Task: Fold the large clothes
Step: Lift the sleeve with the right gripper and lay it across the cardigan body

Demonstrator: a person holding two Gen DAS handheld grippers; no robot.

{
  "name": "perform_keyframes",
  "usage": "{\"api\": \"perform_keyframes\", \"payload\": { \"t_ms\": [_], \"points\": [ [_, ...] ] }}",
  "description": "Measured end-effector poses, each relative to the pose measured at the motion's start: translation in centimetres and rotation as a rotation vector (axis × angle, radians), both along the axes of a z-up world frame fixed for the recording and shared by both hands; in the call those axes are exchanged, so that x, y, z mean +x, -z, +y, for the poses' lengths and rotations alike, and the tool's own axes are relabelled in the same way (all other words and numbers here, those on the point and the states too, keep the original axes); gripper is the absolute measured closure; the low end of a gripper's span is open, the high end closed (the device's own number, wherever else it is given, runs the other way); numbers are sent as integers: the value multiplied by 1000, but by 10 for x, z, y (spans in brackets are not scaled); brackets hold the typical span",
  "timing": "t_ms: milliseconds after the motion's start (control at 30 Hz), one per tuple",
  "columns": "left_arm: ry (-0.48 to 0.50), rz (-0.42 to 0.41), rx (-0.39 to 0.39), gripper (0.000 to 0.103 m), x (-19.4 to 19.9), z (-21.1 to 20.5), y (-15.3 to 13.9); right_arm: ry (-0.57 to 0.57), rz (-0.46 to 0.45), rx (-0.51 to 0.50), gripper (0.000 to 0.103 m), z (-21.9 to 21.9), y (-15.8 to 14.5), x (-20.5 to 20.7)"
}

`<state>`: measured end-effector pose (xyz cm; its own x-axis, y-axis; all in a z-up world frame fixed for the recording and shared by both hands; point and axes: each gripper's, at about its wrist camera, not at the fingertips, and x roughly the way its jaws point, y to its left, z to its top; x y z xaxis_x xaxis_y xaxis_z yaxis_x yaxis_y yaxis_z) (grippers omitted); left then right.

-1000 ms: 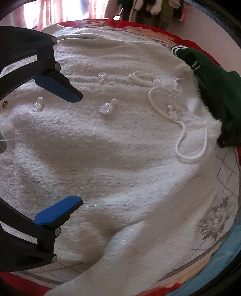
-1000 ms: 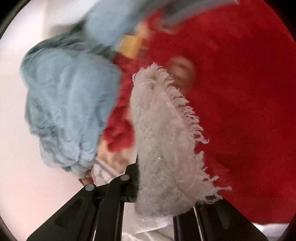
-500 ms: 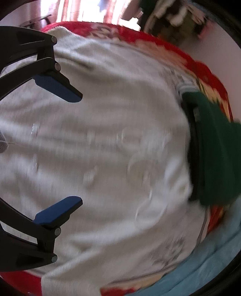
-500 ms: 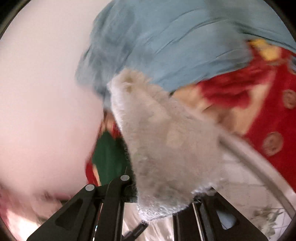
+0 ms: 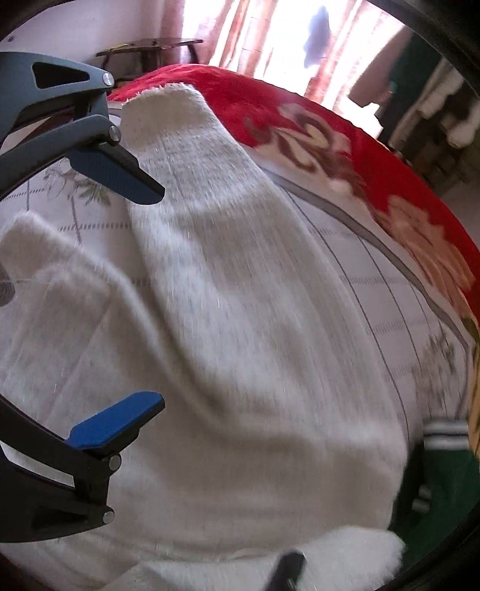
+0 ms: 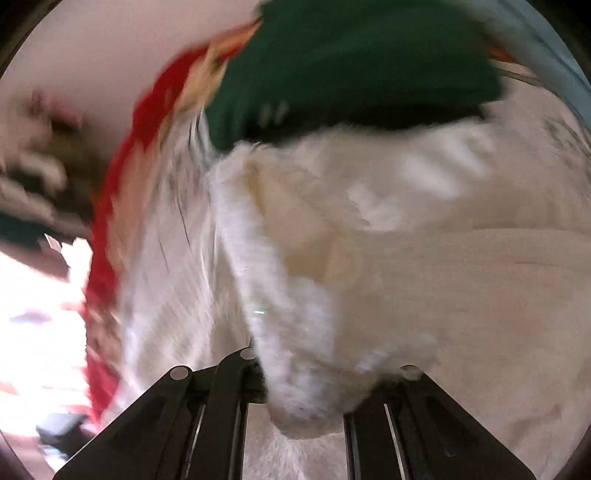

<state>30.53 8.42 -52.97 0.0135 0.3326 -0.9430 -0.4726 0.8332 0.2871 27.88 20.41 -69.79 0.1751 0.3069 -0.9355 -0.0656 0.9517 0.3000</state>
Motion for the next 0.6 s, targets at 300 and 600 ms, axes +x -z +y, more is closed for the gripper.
{"api": "perform_keyframes", "payload": {
  "t_ms": [300, 600],
  "points": [
    [9, 4, -39, 0, -8, 12, -3, 65, 183, 219, 45, -64, 15, -21],
    [91, -47, -72, 0, 11, -30, -28, 505, 288, -100, 45, -272, 10, -146]
  ]
}}
